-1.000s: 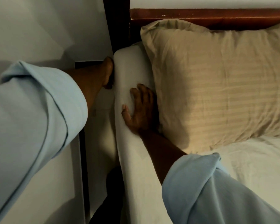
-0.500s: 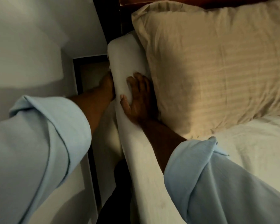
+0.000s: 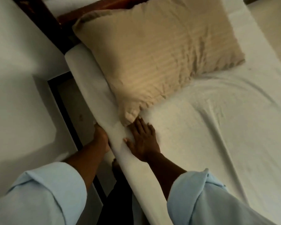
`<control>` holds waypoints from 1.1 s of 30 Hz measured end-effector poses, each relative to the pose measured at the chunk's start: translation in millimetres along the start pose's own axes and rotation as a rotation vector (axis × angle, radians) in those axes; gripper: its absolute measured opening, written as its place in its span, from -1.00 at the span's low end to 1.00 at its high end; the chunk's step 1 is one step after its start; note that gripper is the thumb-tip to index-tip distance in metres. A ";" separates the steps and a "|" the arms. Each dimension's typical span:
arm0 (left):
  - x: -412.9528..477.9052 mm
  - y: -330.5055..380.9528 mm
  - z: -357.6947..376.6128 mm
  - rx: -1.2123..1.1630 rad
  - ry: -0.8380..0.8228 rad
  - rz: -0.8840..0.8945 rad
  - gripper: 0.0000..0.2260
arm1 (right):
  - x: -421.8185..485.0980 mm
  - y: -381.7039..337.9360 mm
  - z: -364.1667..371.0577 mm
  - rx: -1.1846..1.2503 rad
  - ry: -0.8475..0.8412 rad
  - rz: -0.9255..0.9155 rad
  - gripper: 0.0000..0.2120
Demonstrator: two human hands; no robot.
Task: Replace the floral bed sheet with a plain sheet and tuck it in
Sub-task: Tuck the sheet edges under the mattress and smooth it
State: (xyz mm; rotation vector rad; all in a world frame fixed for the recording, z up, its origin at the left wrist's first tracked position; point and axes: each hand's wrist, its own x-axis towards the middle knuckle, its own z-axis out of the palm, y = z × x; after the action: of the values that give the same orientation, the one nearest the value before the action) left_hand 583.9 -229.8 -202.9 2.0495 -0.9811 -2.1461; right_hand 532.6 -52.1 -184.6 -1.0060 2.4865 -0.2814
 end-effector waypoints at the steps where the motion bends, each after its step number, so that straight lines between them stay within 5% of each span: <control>1: -0.3 -12.4 1.2 0.050 0.017 -0.003 -0.44 | -16.3 13.8 0.1 0.031 -0.026 0.007 -0.32; 5: -10.8 -72.3 -0.4 0.134 0.211 0.084 -0.05 | -87.9 65.8 8.3 0.033 0.002 0.131 -0.28; 9: -66.1 -132.7 24.7 0.482 0.478 0.335 -0.16 | -160.9 115.8 9.6 0.096 0.004 0.306 -0.25; 13: -107.0 -195.9 50.8 1.023 0.503 0.559 -0.18 | -233.4 169.7 10.4 0.130 0.012 0.466 -0.24; 16: -135.1 -249.9 77.1 1.411 0.357 0.754 -0.25 | -288.7 212.6 16.6 0.191 0.024 0.635 -0.26; 22: -174.3 -339.3 122.6 1.889 -0.269 1.362 -0.27 | -375.9 278.1 30.2 0.253 0.114 0.917 -0.26; 26: -204.6 -380.6 160.7 1.986 -0.613 1.539 -0.39 | -426.9 305.5 39.4 0.224 0.145 0.843 -0.29; 33: -222.6 -408.7 186.1 1.978 -0.717 1.766 -0.80 | -495.6 299.7 71.6 0.117 0.341 0.697 -0.45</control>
State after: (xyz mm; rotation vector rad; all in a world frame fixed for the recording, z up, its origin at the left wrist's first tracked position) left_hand 610.2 270.6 -194.7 -0.8088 -3.2514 -0.2557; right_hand 699.8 507.0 -190.9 -0.0040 2.8967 -0.3850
